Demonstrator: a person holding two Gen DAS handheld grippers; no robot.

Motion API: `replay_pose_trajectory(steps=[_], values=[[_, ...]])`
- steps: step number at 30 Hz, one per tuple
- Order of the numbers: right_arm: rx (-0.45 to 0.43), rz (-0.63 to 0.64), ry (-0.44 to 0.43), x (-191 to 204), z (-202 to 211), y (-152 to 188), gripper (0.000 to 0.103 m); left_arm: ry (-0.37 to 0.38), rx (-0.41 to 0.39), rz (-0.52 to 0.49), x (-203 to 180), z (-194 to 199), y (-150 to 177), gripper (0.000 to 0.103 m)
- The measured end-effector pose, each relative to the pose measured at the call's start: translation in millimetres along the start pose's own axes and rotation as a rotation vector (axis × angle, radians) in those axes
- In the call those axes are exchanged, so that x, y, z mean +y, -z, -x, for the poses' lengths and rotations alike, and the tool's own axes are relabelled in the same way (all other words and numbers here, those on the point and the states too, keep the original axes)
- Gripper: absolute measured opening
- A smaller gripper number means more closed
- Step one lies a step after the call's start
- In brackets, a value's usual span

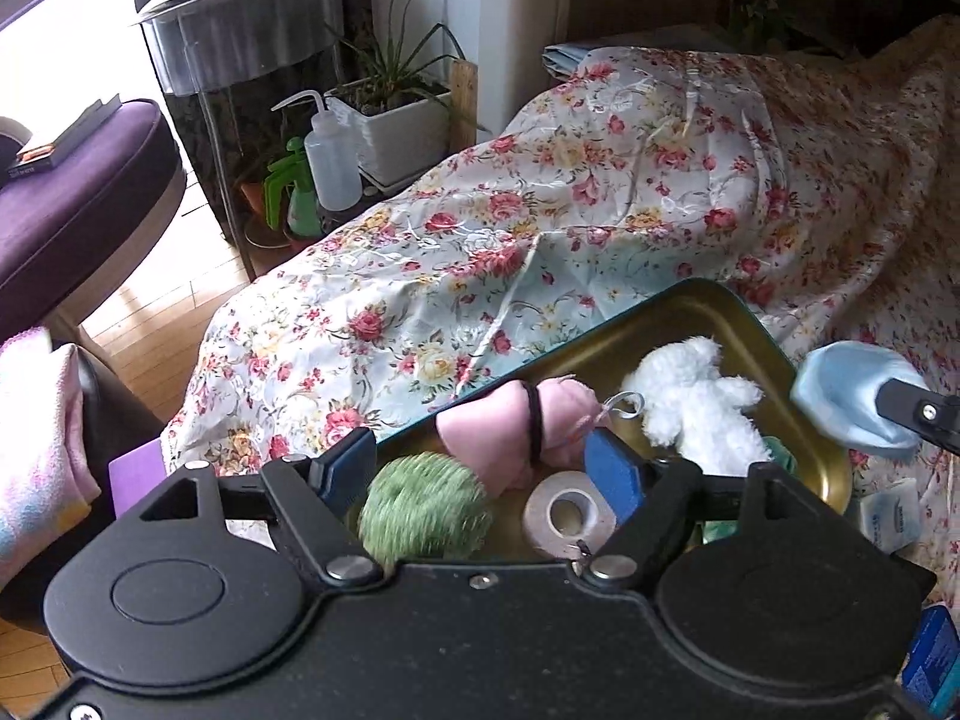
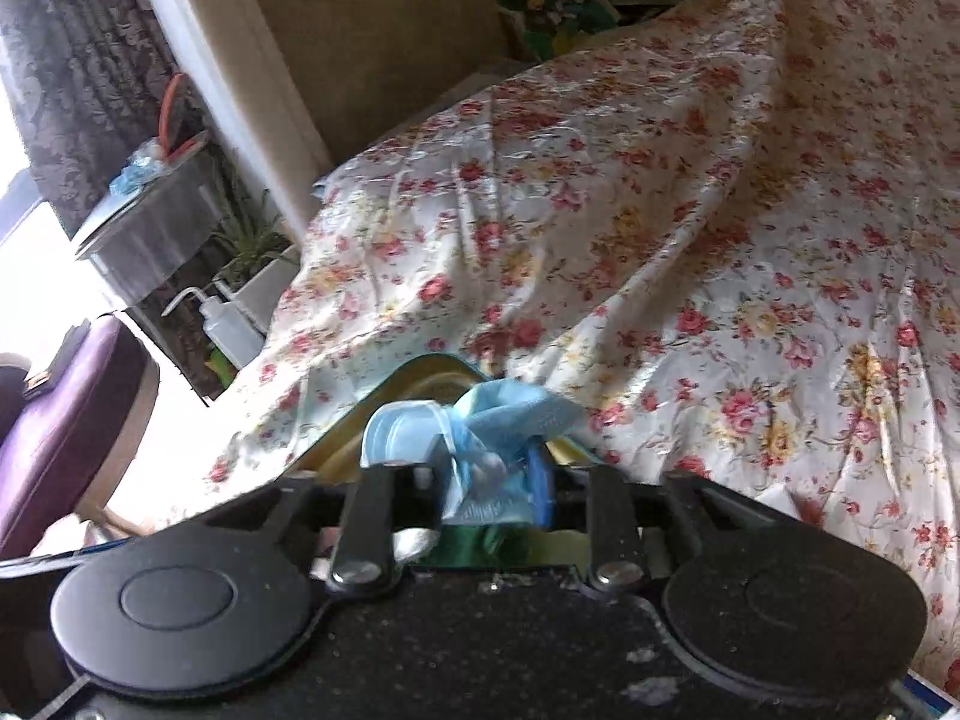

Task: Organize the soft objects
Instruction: 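Drop the green ball into the tray with the left gripper while the right releases the mask there, then move the open right gripper to the yellow plush toy beside the tray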

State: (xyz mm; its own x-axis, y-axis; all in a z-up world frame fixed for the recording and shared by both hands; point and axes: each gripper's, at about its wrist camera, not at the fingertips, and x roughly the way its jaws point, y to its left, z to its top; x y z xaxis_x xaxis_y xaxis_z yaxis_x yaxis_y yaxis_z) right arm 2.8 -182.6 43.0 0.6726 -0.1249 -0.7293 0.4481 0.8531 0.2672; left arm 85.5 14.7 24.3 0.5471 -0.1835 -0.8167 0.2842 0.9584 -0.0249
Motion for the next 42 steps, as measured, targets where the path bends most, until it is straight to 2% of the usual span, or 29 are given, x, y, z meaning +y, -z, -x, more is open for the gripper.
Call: replay_pose_trajectory(steps=[13,21,28,31,34,36,40,42], values=[[0.006,0.036,0.044,-11.7,4.2,10.8,0.038,-0.004,0.004,-0.009,-3.7,-0.8,2.2,0.073],[-0.007,0.034,0.056,-28.2,21.7,20.9,0.045,-0.003,-0.001,-0.03,-12.5,0.6,3.9,0.074],[-0.037,0.057,0.094,-55.1,48.0,39.2,0.052,0.004,-0.014,-0.091,-32.9,3.3,8.8,0.074],[-0.048,0.066,0.112,-70.4,60.2,49.1,0.056,0.019,-0.027,-0.126,-43.9,5.7,12.2,0.074],[-0.05,0.07,0.125,-85.5,69.4,59.1,0.062,0.029,-0.048,-0.16,-56.0,9.6,16.0,0.081],[-0.051,0.072,0.137,-94.8,73.8,65.9,0.072,0.04,-0.061,-0.179,-63.3,12.6,18.0,0.081],[-0.068,0.083,0.171,-112.1,82.0,80.0,0.084,0.064,-0.075,-0.21,-78.7,15.7,21.3,0.083],[-0.075,0.099,0.189,-117.8,83.5,86.4,0.097,0.08,-0.075,-0.223,-86.5,15.7,23.1,0.083]])
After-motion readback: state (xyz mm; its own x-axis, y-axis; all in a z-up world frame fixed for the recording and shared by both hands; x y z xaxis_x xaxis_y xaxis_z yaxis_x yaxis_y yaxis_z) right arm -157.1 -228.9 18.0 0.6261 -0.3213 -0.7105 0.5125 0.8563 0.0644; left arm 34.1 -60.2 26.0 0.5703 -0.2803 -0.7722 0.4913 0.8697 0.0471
